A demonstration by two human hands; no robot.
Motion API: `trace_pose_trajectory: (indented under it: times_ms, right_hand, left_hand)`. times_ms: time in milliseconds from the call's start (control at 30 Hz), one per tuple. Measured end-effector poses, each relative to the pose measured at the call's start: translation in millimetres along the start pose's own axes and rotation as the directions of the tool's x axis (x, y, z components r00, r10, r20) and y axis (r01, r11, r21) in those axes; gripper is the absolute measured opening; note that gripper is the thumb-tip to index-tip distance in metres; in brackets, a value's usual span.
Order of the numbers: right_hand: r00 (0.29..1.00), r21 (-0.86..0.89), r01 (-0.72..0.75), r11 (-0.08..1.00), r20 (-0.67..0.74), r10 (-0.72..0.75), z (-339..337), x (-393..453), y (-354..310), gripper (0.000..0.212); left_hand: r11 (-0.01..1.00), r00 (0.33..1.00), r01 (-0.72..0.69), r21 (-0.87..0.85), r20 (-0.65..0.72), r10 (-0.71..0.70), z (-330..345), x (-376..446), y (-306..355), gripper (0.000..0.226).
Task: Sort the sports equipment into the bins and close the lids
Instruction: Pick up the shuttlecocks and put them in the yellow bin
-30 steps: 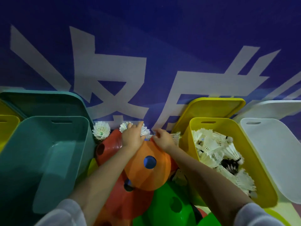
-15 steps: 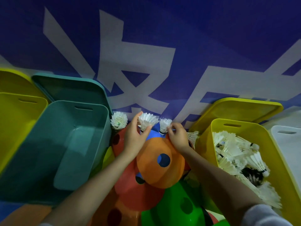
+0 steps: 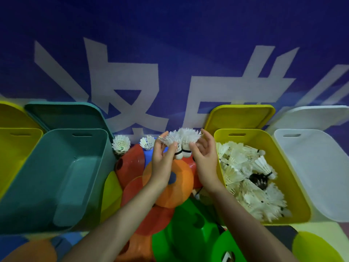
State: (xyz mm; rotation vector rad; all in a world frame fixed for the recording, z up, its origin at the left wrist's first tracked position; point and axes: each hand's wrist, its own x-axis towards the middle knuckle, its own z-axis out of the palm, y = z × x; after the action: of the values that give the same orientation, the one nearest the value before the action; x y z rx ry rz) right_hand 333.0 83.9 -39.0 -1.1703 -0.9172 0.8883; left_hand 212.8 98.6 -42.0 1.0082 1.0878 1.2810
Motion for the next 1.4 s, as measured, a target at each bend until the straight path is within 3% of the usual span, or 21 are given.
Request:
trace_pose_trajectory:
  times_ms: [100, 200, 300, 467, 633, 767, 1000, 1167, 1400]
  right_hand:
    - [0.996, 0.008, -0.072, 0.997, -0.050, 0.072, -18.9, -9.1, -6.0, 0.061]
    - [0.995, -0.023, -0.078, 0.997, -0.072, 0.076, -39.5, -14.9, -9.6, 0.063]
    - [0.987, -0.080, -0.112, 0.991, -0.124, 0.101, -73.5, -13.4, -14.3, 0.050]
    - [0.989, -0.281, -0.060, 0.958, -0.146, 0.019, -154.0, -0.2, -25.9, 0.003]
    - [0.983, -0.559, -0.113, 0.821, -0.186, 0.009, -231.2, 33.8, -25.1, 0.013]
    - [0.998, -0.762, -0.040, 0.646, -0.059, -0.008, -250.8, 64.2, -17.1, 0.013]
    - [0.978, -0.919, 0.167, 0.357, 0.199, 0.054, -241.9, 122.0, 4.6, 0.052]
    - [0.945, -0.959, 0.234, 0.157, 0.263, 0.196, -246.9, 152.8, 27.8, 0.038]
    - [0.918, -0.950, 0.281, 0.134, 0.307, 0.249, -252.9, 162.5, 51.6, 0.039]
  left_hand:
    - [0.999, 0.999, -0.031, 0.041, 0.034, 0.030, 16.2, -14.6, 3.4, 0.036]
    - [0.994, 0.998, -0.051, 0.094, 0.025, 0.049, 30.8, -22.8, 2.6, 0.041]
    - [0.988, 0.998, -0.051, 0.148, 0.032, 0.046, 49.5, -34.1, 2.0, 0.050]
    - [0.970, 0.998, -0.015, 0.244, 0.065, -0.001, 67.8, -46.1, -12.3, 0.059]
    - [0.928, 0.982, -0.023, 0.371, 0.185, -0.049, 93.2, -54.1, -26.6, 0.048]
    - [0.887, 0.969, -0.050, 0.460, 0.236, -0.068, 115.9, -55.7, -33.6, 0.055]
    - [0.798, 0.970, -0.116, 0.591, 0.241, -0.038, 136.7, -40.8, -44.1, 0.057]
    - [0.747, 0.965, -0.157, 0.646, 0.260, -0.022, 141.1, -22.6, -51.5, 0.063]
    - [0.660, 0.949, -0.207, 0.722, 0.312, -0.042, 152.3, -5.4, -65.2, 0.064]
